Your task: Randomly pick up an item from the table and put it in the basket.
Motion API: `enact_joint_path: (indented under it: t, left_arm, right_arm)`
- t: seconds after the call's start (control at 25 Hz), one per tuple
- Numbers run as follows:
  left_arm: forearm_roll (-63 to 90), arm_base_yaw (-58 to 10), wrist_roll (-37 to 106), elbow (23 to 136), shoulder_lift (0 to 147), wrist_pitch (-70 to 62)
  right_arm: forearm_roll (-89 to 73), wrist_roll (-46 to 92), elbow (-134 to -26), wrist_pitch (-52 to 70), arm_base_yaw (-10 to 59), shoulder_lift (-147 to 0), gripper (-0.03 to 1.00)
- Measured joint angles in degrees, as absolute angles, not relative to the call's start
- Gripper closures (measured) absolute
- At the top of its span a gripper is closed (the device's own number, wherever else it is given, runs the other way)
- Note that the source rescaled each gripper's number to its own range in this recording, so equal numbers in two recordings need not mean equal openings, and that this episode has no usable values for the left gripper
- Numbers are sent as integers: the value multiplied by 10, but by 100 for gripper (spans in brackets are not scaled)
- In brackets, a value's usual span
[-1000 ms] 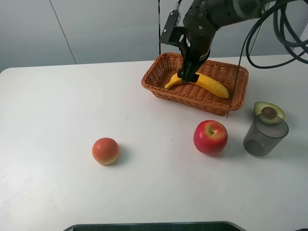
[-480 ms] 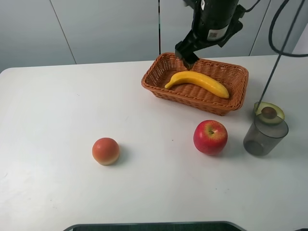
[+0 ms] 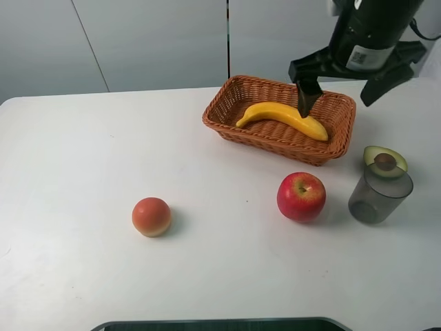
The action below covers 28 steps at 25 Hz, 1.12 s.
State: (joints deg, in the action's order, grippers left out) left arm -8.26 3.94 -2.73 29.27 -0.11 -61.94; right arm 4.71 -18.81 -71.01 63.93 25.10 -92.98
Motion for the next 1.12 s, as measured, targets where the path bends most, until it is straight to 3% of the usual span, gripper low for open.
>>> enact_joint_path:
  t: [0.52,0.88,1.12]
  left_arm:
    - [-83,39,-27,293,-1,-619]
    - [-83,39,-27,293,-1,-619]
    - [-83,39,-27,293,-1,-619]
  right_arm:
    - [-42,-192,-500,576,122,-720,-3]
    - [-41,-139,-407,574,-7,-556,-3]
    - [-40,-81,-382,583,-27,-431,-3]
